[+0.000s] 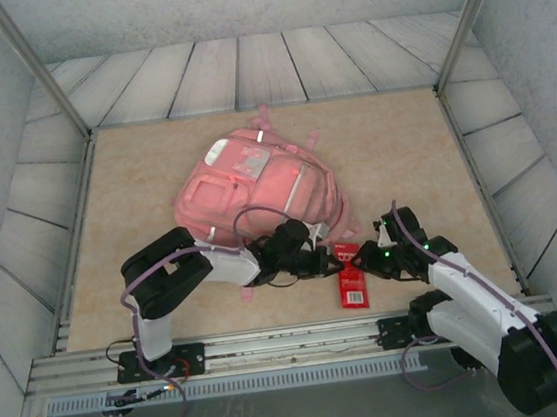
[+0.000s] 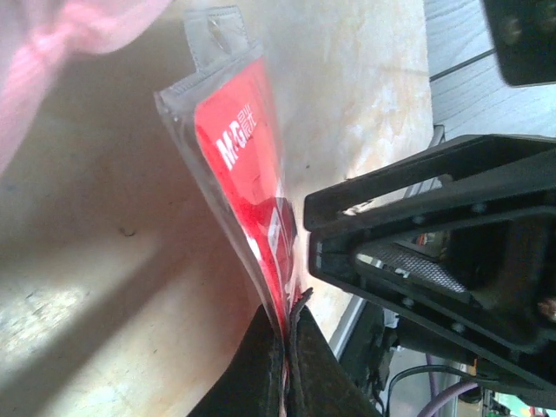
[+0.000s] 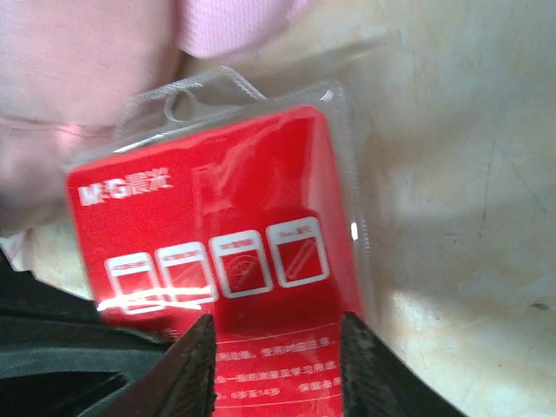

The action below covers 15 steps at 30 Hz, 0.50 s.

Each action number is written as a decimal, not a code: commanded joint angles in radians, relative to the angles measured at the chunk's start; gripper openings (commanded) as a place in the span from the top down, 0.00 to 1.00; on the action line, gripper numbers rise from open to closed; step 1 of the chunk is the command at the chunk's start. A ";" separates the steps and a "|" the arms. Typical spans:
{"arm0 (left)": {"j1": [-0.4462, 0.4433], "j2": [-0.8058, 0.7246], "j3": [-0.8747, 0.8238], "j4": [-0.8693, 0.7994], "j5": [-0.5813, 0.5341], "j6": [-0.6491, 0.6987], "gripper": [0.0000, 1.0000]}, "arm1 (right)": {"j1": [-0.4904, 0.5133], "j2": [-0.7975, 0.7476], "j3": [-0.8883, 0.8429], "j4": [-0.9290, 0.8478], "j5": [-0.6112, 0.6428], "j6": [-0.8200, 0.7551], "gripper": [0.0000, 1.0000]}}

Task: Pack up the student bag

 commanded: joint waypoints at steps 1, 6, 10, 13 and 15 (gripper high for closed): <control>-0.010 -0.038 0.037 -0.005 -0.002 0.028 0.98 | 0.003 -0.075 0.067 -0.080 0.066 0.015 0.55; 0.000 -0.129 0.091 -0.177 -0.001 0.130 0.99 | 0.005 -0.086 0.210 -0.171 0.150 -0.032 0.33; 0.051 -0.228 0.093 -0.304 0.003 0.196 0.98 | 0.004 -0.081 0.310 -0.207 0.187 -0.116 0.16; 0.103 -0.313 0.079 -0.351 0.046 0.252 0.98 | 0.002 -0.048 0.354 -0.190 0.122 -0.185 0.16; 0.141 -0.364 0.074 -0.371 0.105 0.291 0.99 | 0.002 -0.023 0.384 -0.187 0.093 -0.203 0.19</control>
